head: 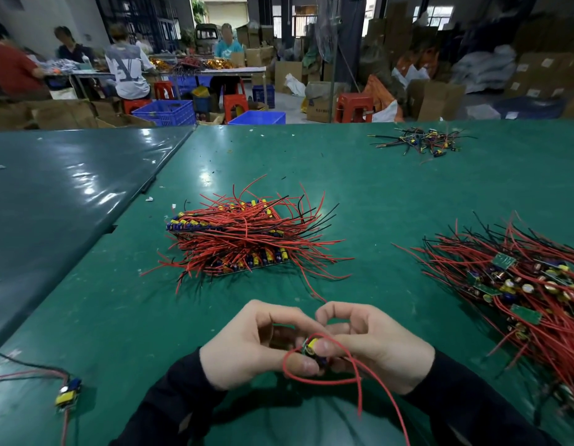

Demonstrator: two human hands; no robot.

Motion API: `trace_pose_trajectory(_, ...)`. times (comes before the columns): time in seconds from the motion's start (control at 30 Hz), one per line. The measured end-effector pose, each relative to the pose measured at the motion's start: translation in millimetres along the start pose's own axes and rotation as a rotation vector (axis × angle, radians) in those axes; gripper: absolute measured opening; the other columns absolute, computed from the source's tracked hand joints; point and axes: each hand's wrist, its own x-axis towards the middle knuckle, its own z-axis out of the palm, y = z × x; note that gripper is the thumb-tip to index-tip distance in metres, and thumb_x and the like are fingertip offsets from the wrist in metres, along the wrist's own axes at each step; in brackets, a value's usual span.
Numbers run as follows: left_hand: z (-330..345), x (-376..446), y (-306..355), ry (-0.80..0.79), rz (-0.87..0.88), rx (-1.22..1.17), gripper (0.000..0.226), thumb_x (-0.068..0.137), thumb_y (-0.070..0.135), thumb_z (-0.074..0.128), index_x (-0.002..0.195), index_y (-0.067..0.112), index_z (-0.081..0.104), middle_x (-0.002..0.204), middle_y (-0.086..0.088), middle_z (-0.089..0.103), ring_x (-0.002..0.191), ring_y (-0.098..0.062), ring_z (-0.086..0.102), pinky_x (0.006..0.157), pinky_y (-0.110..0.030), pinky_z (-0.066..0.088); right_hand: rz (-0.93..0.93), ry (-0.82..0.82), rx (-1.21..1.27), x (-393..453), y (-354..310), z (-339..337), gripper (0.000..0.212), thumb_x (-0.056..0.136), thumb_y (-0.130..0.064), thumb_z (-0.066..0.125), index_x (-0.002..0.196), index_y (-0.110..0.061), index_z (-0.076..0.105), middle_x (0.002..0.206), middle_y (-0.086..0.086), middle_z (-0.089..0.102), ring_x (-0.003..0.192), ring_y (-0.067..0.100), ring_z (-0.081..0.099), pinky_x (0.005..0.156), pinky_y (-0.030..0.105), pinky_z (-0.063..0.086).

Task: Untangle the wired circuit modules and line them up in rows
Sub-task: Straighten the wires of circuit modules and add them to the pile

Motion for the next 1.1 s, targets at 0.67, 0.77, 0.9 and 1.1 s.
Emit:
trace_pose_trajectory(0.67, 10.6, 4.2, -0.3, 0.384, -0.002, -0.508, 0.04, 0.036, 0.029, 0.094, 0.058, 0.012, 0.066, 0.056, -0.008, 0.057, 0.043, -0.012, 0.051, 0.041, -0.017, 0.042, -0.247, 0.035, -0.067, -4.6, -0.4, 3.4, 0.038, 0.059, 0.01, 0.073, 0.078, -0.008, 0.045, 0.073, 0.004, 0.068, 0.062, 0.013, 0.063, 0.06, 0.02, 0.051)
trace_pose_trajectory(0.77, 11.9, 4.1, -0.1, 0.427, -0.013, -0.496, 0.017, 0.053, 0.017, 0.084, 0.06, 0.011, 0.07, 0.055, -0.007, 0.06, 0.044, -0.012, 0.055, 0.042, -0.017, 0.044, -0.282, 0.077, -0.146, -5.7, -1.9, 3.6, 0.04, 0.058, 0.008, 0.075, 0.077, -0.009, 0.045, 0.073, 0.002, 0.068, 0.06, 0.01, 0.06, 0.059, 0.018, 0.05)
trace_pose_trajectory(0.9, 13.4, 5.7, -0.1, 0.503, 0.06, -0.313, 0.014, 0.055, -0.003, 0.081, 0.06, 0.006, 0.071, 0.052, -0.011, 0.061, 0.043, -0.015, 0.056, 0.043, -0.019, 0.045, -0.257, 0.082, -0.15, -4.4, -1.0, 3.2, 0.038, 0.059, 0.005, 0.074, 0.085, -0.007, 0.049, 0.069, 0.0, 0.065, 0.058, 0.011, 0.06, 0.059, 0.018, 0.05)
trace_pose_trajectory(1.1, 19.7, 7.8, -0.4, 0.532, 0.107, -0.241, 0.012, 0.057, 0.017, 0.075, 0.061, 0.006, 0.072, 0.052, -0.007, 0.062, 0.041, -0.013, 0.052, 0.042, -0.019, 0.042, -0.216, 0.092, -0.209, -3.5, -0.6, 9.5, 0.024, 0.069, -0.011, 0.074, 0.089, -0.001, 0.066, 0.062, 0.004, 0.062, 0.05, 0.008, 0.056, 0.05, 0.015, 0.043)
